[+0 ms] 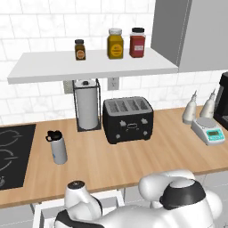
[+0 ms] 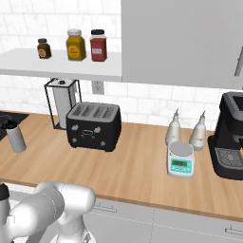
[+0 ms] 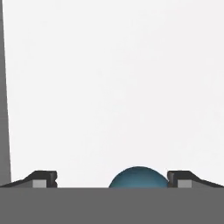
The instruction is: Pick the ladle from the drawer and place it on the counter.
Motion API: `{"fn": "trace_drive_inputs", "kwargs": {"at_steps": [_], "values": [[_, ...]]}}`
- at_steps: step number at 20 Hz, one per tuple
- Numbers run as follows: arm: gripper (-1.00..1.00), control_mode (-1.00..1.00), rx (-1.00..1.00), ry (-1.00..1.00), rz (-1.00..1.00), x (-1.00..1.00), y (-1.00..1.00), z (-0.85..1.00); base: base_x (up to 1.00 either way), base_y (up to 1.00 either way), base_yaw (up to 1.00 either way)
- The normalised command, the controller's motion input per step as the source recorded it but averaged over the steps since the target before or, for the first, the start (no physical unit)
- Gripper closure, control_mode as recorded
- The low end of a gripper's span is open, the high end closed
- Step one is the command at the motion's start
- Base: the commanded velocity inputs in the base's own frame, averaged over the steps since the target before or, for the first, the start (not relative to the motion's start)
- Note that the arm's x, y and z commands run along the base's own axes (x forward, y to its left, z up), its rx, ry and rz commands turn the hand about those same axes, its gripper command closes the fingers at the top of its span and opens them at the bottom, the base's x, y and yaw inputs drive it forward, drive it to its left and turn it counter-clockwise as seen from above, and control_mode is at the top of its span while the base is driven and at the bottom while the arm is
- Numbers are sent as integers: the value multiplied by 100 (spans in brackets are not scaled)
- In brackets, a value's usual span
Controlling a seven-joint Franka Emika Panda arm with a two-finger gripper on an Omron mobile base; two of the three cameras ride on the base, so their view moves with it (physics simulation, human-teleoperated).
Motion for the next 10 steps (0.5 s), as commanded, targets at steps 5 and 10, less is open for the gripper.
{"fn": "trace_drive_inputs", "kwargs": {"at_steps": [5, 10], "values": [[-100, -100, 0, 0, 0, -15, 0, -23, 0, 0, 0], [-100, -100, 0, 0, 0, -57, -8, -21, 0, 0, 0]]}}
